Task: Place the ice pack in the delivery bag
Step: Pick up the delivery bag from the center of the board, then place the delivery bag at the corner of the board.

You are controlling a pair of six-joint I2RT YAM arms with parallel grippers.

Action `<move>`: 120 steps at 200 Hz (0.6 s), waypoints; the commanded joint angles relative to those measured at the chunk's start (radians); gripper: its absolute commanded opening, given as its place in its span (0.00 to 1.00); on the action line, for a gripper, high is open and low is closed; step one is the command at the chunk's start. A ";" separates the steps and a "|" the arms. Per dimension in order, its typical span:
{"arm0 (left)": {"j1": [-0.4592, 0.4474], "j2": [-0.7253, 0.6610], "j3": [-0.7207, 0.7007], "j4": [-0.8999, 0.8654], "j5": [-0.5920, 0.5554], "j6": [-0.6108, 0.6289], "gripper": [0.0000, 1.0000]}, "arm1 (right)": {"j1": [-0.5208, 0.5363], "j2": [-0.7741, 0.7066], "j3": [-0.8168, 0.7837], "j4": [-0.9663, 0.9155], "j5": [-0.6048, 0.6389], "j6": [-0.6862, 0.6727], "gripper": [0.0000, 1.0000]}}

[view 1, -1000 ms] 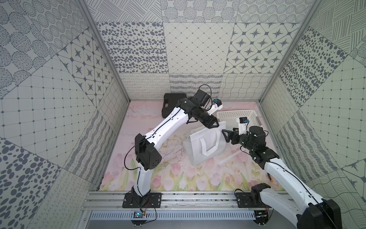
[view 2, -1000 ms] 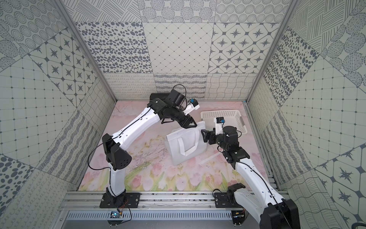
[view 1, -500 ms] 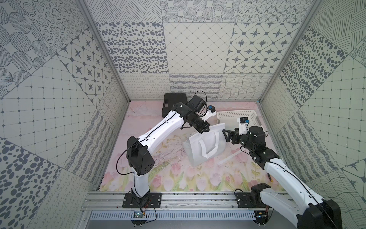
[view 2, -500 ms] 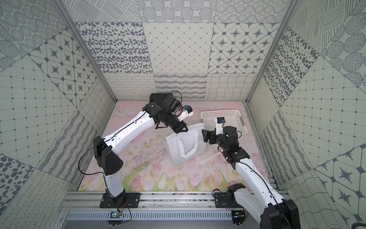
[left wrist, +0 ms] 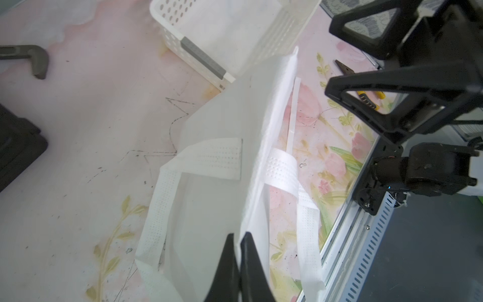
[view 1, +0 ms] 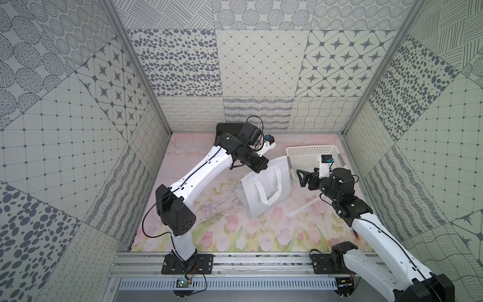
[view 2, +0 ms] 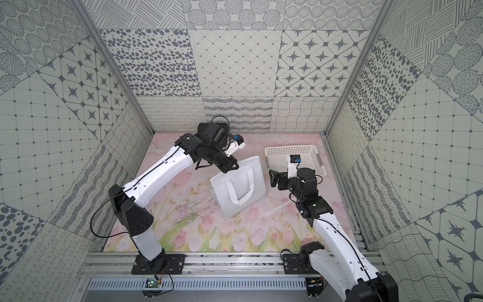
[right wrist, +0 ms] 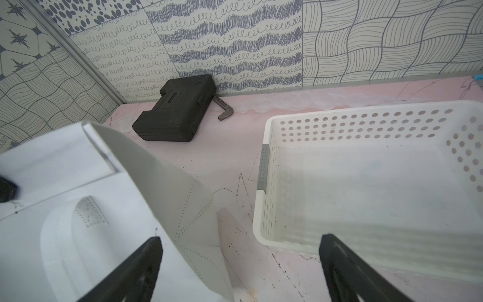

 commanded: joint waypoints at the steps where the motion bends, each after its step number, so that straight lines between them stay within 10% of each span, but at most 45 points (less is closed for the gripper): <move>1: 0.073 -0.092 -0.015 -0.042 -0.163 -0.036 0.00 | -0.006 -0.004 0.051 0.023 0.016 0.009 0.99; 120: 0.545 -0.023 0.147 0.074 -0.377 -0.027 0.00 | -0.001 0.175 0.192 0.047 -0.042 0.034 0.99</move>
